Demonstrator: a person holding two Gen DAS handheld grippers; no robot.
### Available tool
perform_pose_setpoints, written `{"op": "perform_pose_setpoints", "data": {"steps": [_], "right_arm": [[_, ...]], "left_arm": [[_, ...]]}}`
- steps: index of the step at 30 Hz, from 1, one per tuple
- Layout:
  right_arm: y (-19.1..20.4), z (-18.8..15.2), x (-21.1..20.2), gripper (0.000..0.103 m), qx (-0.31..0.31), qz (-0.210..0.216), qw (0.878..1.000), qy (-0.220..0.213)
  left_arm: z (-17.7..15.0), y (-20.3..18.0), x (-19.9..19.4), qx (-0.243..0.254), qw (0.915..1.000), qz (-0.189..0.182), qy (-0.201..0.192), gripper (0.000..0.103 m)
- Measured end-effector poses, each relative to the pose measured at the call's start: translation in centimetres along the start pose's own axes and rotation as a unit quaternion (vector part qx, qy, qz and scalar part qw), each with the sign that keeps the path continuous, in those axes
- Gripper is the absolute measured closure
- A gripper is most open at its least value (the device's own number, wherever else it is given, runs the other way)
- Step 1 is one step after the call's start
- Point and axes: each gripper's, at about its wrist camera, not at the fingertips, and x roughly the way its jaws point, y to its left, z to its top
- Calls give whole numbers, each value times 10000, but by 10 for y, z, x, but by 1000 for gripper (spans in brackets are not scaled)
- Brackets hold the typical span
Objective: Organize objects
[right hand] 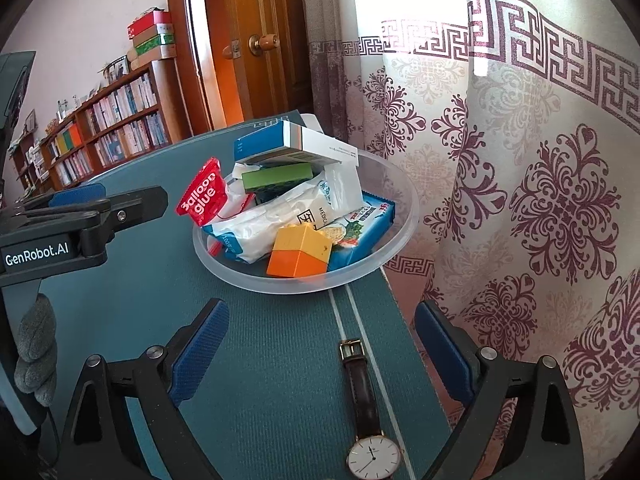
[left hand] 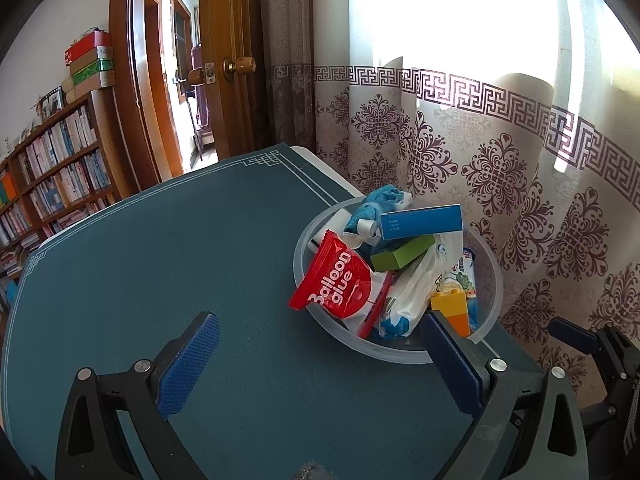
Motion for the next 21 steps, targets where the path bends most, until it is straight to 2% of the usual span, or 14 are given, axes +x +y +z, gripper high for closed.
{"op": "perform_pose_setpoints", "data": {"steps": [6,21], "right_arm": [[8,-4,4,5,-343,-467,9983,-51],[12,-4,3,5,-422,-414,9982,-84]], "left_arm": [[-5,1,-2,-2,9997,233,3,1],[-14,-6,-5,79,9998,172,69,0]]}}
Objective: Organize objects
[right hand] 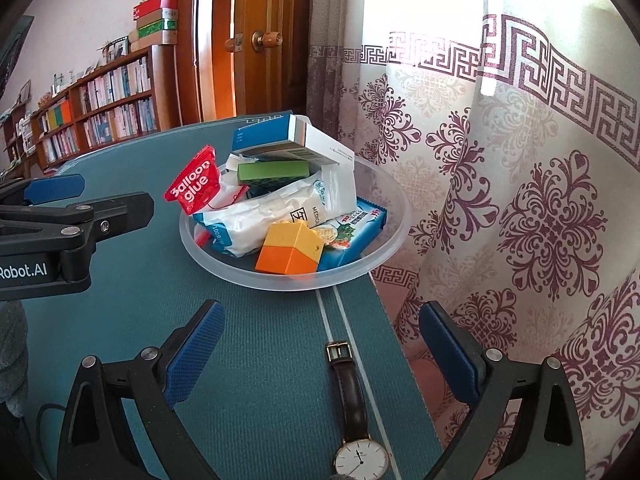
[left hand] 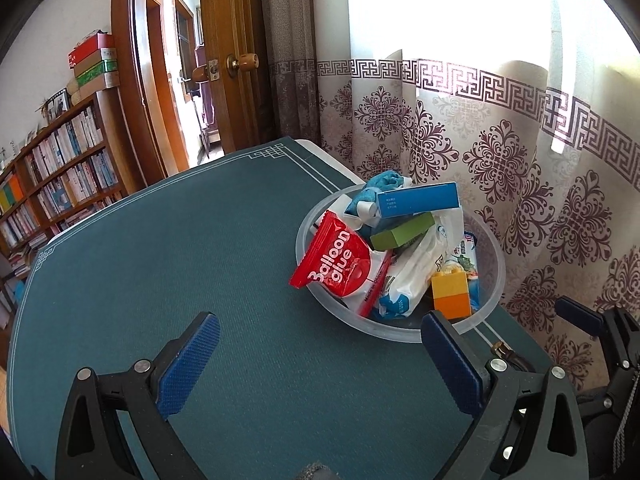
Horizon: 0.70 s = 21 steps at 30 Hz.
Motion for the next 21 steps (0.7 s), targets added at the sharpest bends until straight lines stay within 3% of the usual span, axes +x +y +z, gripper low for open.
{"op": "perform_pose_setpoints", "data": {"steps": [21], "right_arm": [[-4,5,-2,5,177,-151,9997,-19]], "left_arm": [[-11,0,6,35,9998,-10,183,0]]}}
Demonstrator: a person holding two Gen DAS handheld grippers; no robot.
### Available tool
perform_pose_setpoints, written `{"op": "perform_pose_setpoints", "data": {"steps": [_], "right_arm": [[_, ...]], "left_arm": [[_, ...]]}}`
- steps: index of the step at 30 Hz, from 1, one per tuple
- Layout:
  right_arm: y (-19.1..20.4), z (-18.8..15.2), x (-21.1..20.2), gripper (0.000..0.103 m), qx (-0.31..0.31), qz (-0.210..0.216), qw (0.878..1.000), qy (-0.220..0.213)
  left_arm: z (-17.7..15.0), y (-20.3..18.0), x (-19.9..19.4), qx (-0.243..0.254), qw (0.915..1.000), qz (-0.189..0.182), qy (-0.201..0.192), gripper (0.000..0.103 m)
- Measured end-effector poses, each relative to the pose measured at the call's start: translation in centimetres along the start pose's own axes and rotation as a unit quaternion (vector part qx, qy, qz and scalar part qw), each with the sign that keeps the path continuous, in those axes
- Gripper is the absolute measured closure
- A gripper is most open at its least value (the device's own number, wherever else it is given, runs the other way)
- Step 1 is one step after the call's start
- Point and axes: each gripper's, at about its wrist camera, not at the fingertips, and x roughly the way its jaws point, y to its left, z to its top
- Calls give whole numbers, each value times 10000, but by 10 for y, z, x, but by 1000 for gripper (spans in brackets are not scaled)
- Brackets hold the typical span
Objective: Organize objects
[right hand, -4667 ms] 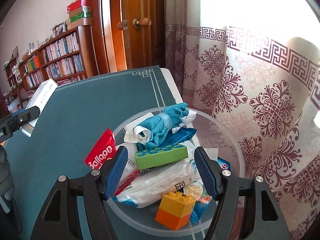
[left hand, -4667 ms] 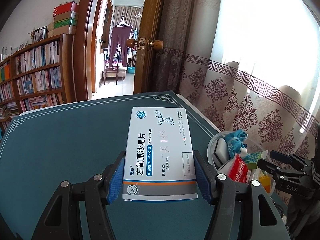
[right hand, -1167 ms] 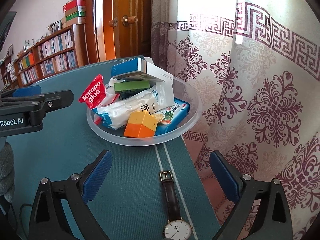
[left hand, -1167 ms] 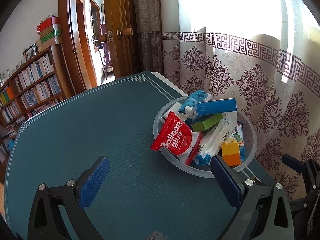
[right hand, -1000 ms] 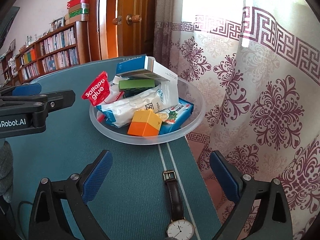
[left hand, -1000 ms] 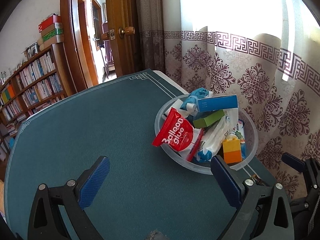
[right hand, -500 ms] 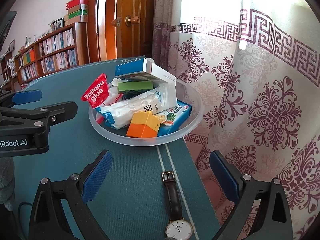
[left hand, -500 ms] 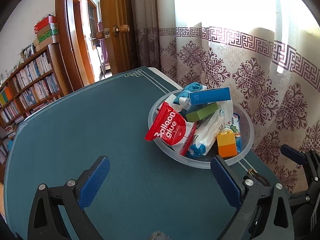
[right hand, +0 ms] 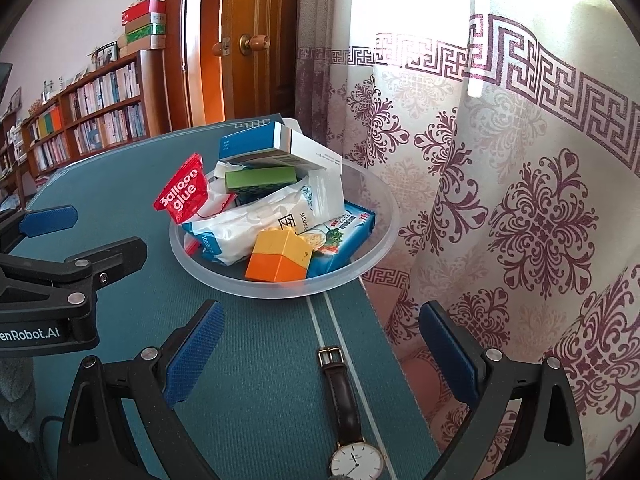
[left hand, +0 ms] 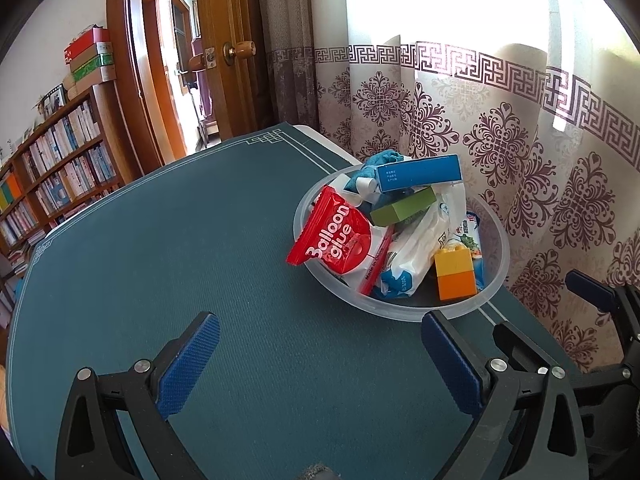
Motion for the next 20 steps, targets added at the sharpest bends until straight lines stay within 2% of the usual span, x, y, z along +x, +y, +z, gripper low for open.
{"op": "perform_pose_setpoints", "data": {"steps": [20], "right_arm": [[6,-4,9,5,-4,100,9999,125]], "left_arm": [[-5,4,3,0,10000,11,79,0]]}}
